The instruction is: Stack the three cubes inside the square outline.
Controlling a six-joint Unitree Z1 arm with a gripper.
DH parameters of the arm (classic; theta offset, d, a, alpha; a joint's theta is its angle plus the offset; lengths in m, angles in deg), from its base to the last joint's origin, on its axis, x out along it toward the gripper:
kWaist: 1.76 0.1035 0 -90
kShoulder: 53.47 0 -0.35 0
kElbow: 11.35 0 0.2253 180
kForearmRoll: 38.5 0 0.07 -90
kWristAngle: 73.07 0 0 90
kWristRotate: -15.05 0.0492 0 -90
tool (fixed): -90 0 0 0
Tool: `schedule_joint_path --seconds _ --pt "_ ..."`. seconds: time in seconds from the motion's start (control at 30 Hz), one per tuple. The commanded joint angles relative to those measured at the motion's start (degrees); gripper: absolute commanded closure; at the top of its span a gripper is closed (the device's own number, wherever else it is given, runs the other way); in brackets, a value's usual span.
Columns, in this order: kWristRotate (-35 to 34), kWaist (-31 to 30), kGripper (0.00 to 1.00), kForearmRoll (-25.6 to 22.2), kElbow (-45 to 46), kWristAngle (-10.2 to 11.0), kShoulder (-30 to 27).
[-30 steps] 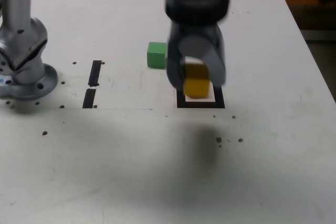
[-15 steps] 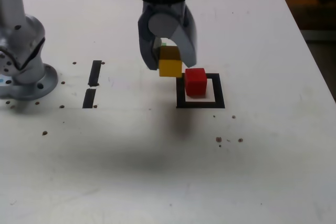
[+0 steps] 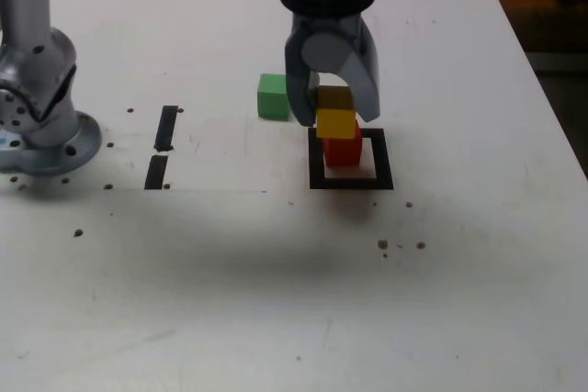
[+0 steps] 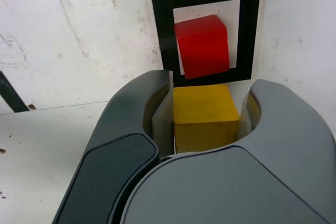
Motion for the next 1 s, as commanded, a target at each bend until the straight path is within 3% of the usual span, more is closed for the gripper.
schedule_joint_path --seconds 0.0,0.43,0.97 --pt "0.2 0.3 0.89 0.2 -0.9 0.4 0.4" --pt "0.8 2.3 0.81 1.0 -1.2 1.2 3.1" --pt "1.0 3.5 0.46 1.9 -0.2 1.4 3.3"
